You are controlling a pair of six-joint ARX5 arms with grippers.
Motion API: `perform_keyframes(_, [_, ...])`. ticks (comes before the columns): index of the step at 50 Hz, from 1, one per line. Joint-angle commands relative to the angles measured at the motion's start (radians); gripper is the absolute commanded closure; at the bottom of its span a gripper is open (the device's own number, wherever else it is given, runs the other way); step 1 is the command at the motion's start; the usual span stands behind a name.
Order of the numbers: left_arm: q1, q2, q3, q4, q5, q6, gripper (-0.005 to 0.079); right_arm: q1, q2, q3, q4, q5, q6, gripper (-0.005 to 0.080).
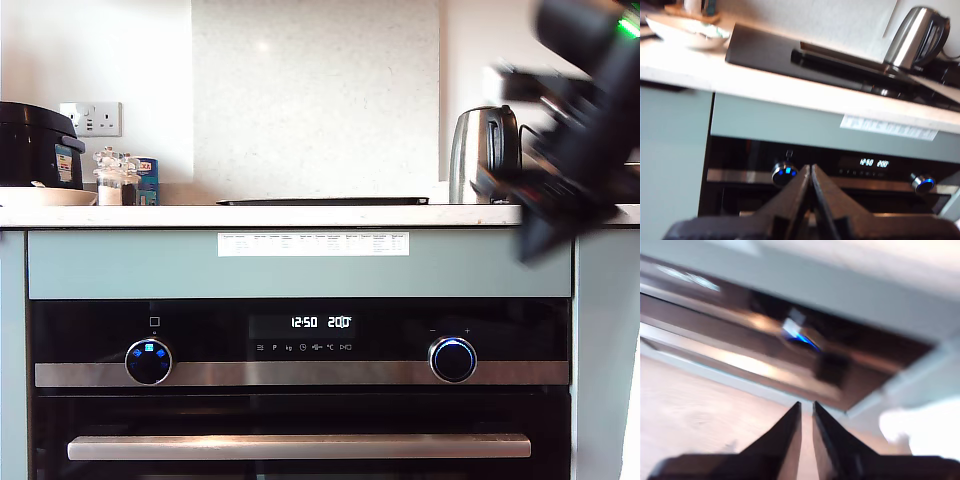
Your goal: Switch the oven temperature to 200 degrees by turning the right rotary switch until the correct number is selected
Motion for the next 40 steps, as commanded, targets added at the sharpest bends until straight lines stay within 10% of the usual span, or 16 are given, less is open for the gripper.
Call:
perform_keyframes(1, [0.003,-0.002,0.013,-0.016,0.000,0.005,0.0764,-0.018,-0.060,-0.053,0.040,-0.001,0.002,0.0712])
perform_keyframes(25, [0.003,-0.002,0.013,-0.249,0.000,0.005,0.0764,-0.121,-0.464,-0.392,0.470,0.172,0.031,0.0712])
perform_keyframes(40, [0.003,-0.002,0.013,-0.367,0.000,0.005,0.0764,-0.234,-0.652,-0.550,0.556,-0.011,0.020,0.0712])
